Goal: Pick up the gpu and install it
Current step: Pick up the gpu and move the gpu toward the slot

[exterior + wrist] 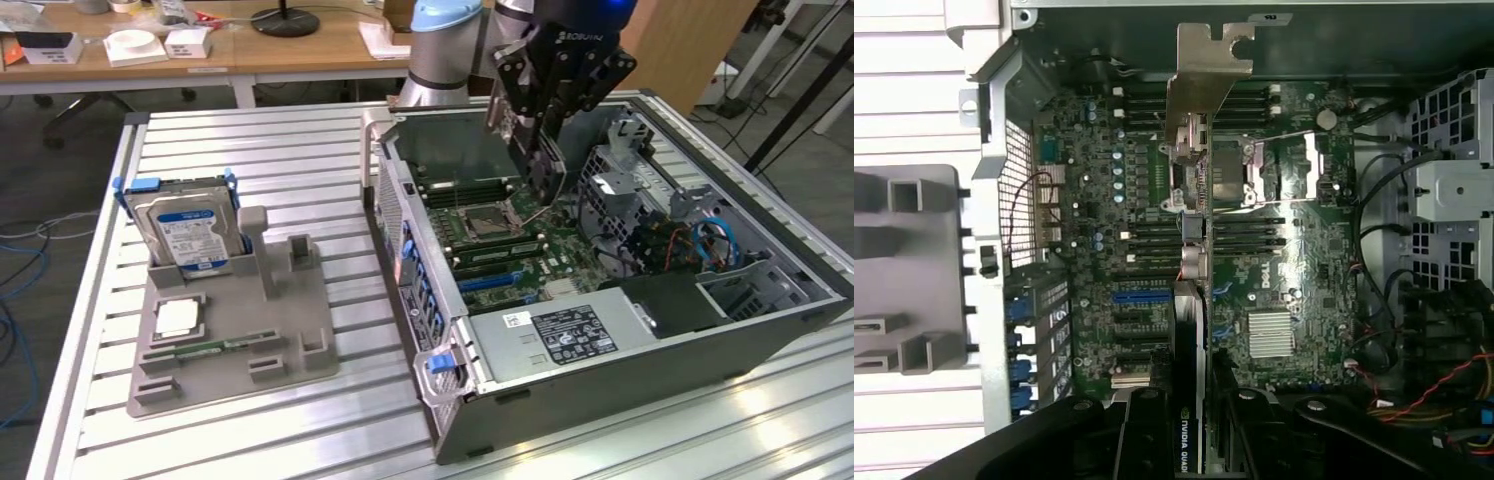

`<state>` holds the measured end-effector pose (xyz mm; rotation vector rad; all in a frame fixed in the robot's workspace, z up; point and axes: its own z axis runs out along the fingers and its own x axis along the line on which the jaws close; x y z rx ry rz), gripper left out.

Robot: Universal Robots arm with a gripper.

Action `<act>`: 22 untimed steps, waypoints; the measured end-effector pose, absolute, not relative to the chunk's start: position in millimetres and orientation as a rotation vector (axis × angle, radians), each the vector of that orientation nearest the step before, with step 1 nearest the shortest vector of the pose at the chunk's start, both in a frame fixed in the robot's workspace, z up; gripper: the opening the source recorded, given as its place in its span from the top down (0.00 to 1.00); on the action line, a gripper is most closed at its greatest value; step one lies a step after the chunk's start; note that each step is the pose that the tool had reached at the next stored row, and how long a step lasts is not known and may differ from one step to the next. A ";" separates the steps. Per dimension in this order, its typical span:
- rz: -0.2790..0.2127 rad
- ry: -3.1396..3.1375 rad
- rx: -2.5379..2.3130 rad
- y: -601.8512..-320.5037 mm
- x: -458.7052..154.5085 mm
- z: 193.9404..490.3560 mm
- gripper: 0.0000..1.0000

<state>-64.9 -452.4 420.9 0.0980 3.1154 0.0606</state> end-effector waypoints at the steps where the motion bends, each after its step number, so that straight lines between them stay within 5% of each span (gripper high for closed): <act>1: 0.061 3.115 0.098 -452.4 -63.7 420.9 0.74; 22: 0.061 3.115 0.098 -452.4 -36.0 420.9 0.74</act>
